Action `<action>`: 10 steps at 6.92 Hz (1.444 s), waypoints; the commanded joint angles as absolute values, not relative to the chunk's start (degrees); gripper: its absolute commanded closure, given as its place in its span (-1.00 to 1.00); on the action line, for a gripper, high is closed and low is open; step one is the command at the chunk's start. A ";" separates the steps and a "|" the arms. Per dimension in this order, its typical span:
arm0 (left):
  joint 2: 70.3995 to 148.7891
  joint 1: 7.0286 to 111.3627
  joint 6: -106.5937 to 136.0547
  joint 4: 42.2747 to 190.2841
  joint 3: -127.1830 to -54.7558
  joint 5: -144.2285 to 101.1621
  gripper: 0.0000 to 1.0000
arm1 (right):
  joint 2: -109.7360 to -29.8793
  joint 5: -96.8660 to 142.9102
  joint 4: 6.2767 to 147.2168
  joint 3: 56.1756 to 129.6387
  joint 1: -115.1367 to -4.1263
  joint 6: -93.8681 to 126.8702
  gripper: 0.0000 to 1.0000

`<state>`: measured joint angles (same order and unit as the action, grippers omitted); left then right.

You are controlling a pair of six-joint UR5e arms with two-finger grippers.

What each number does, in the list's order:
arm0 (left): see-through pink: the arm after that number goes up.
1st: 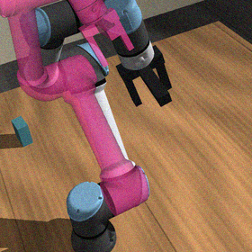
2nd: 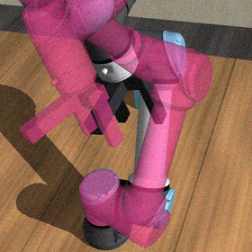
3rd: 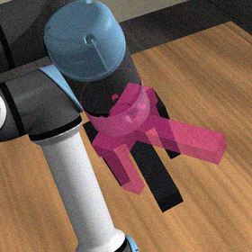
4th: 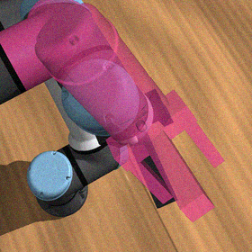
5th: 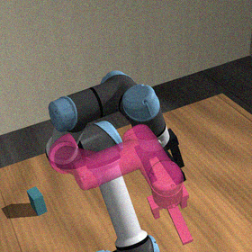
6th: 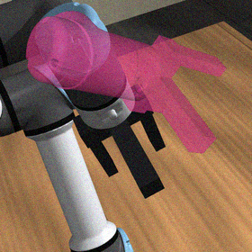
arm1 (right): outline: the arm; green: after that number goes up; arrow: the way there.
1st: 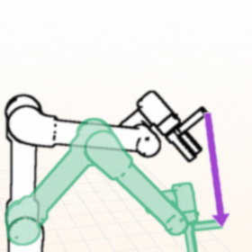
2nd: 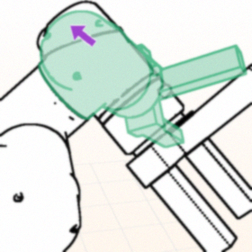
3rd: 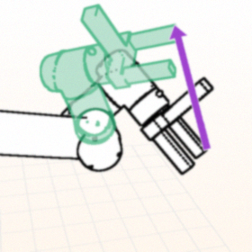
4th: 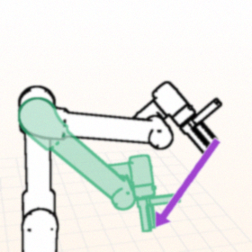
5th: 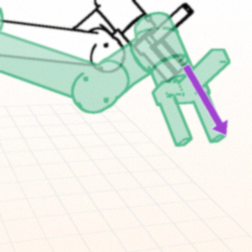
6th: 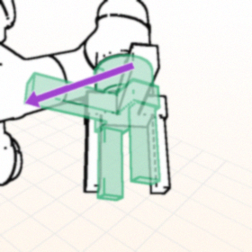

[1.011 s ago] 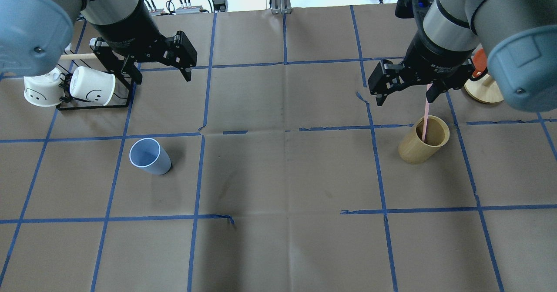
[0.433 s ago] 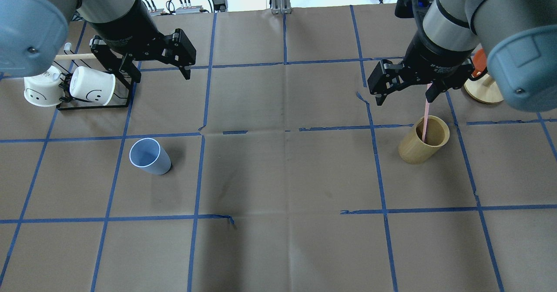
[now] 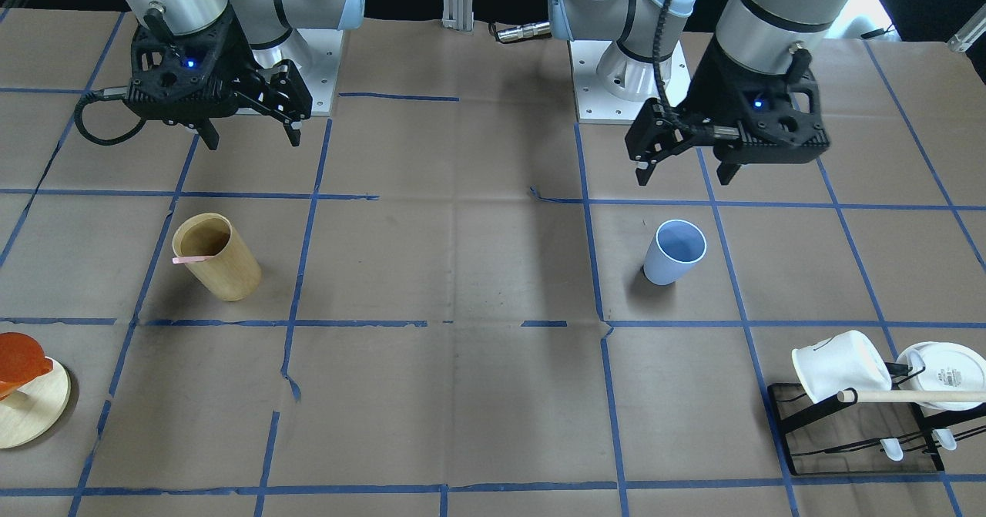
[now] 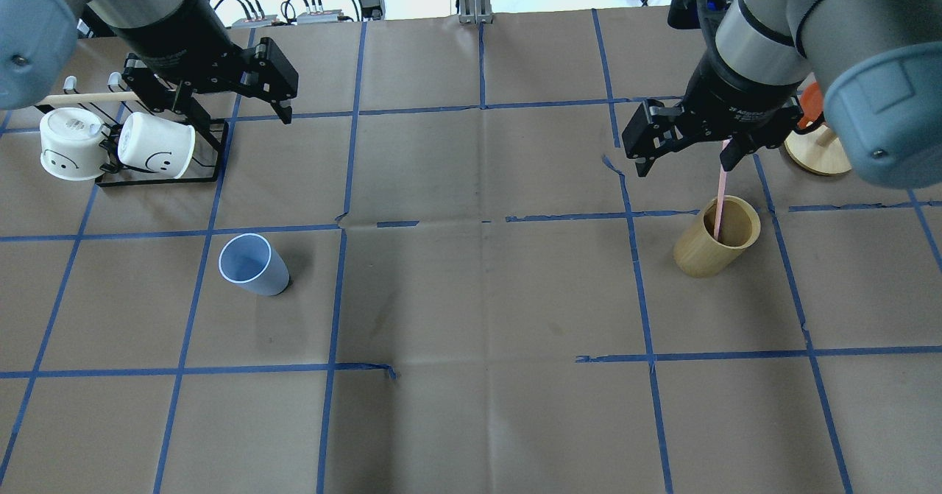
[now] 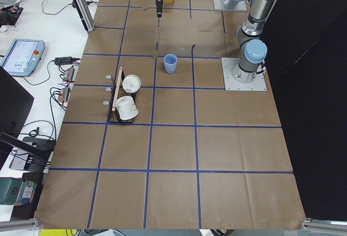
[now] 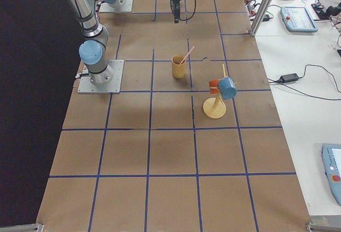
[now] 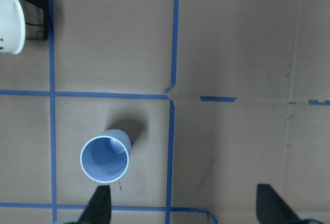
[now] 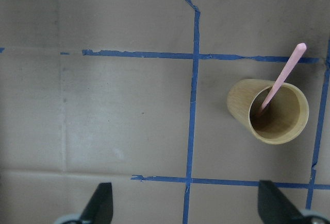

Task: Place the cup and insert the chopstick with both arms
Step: 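Lower the left gripper to the light blue cup while the right gripper rises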

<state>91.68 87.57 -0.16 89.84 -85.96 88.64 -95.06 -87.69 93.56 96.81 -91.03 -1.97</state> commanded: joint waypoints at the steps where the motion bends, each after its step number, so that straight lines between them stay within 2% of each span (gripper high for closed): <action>1: 90.43 84.30 -3.77 90.09 -86.91 88.68 -1.00 | -95.01 -87.71 95.61 95.46 -90.88 -2.90 -1.00; 3: 90.53 80.01 -6.41 91.57 -90.24 88.68 -1.00 | -95.10 -88.59 95.98 96.24 -90.88 -2.81 -1.00; 5: 89.21 77.44 -8.87 90.62 -96.91 88.86 -1.00 | -93.88 -88.60 96.06 96.59 -89.05 -2.64 -1.00; 6: 89.56 76.39 -8.96 90.53 -99.03 90.25 -1.00 | -89.69 -88.59 96.24 96.50 -87.55 -3.42 -1.00; 8: 89.73 72.78 -9.92 84.95 -104.38 90.88 -0.97 | -88.42 -88.16 102.98 98.25 -84.04 -16.20 -0.97; 9: 90.43 72.51 -11.06 78.55 -107.89 90.97 -0.97 | -88.59 -87.81 108.40 102.26 -82.37 -18.78 -0.86; 10: 90.96 72.51 -11.07 74.48 -111.15 90.97 -0.97 | -89.03 -87.72 120.46 107.44 -81.57 -21.59 -0.98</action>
<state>90.31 72.82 -10.60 80.15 -107.09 90.90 -88.76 -87.95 109.18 102.07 -82.98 -17.75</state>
